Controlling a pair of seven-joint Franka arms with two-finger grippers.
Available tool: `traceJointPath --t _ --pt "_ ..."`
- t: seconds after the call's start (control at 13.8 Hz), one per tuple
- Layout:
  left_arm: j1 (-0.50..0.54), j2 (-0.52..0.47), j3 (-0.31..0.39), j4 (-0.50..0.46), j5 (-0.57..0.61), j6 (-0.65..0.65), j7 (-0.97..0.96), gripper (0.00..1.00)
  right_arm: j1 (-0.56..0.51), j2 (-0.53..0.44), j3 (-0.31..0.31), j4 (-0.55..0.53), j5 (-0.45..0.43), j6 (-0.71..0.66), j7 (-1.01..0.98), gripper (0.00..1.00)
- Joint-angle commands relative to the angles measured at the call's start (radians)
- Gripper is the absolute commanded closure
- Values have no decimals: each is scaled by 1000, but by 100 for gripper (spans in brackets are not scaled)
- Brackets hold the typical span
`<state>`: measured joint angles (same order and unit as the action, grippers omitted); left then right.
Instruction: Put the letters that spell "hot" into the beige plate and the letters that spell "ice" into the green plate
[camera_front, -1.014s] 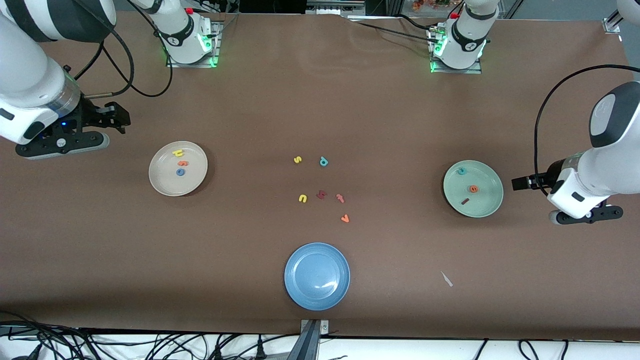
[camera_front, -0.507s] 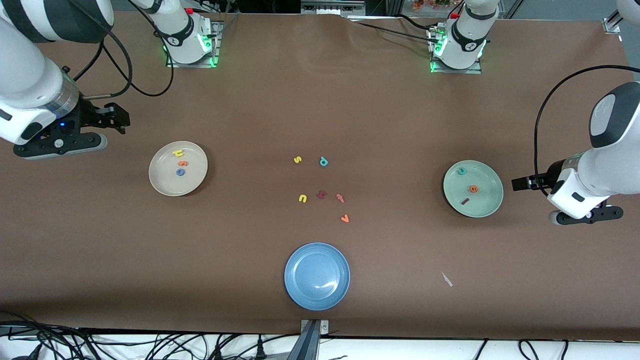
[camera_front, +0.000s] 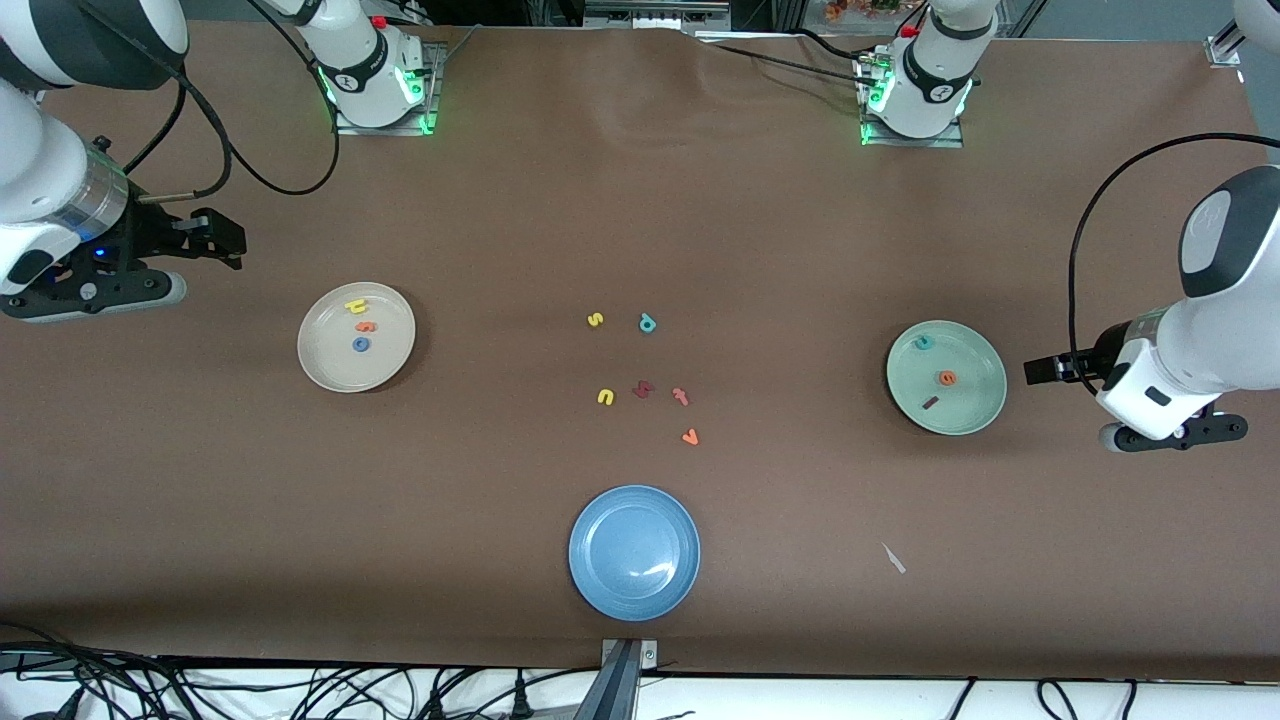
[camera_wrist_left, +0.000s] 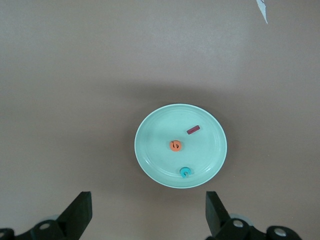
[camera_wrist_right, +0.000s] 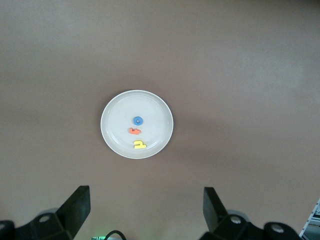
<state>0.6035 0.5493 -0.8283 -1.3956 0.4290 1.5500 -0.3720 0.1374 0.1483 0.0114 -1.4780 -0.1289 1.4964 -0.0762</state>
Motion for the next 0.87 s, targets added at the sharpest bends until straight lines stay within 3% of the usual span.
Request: traceJointPath --t 0.0,0.14,0.36,0.8 --pt "-2 3 3 0 2 8 18 0 -18 -1 16 2 20 -19 9 0" --pt "-2 5 3 -2 2 8 18 0 -19 -1 13 2 40 -21 9 0" --pt "-2 5 3 0 2 10 18 0 -19 -4 2 10 144 -7 10 0" --pt "18 -8 3 13 0 8 44 0 -19 -6 -1 10 132 -21 9 0"
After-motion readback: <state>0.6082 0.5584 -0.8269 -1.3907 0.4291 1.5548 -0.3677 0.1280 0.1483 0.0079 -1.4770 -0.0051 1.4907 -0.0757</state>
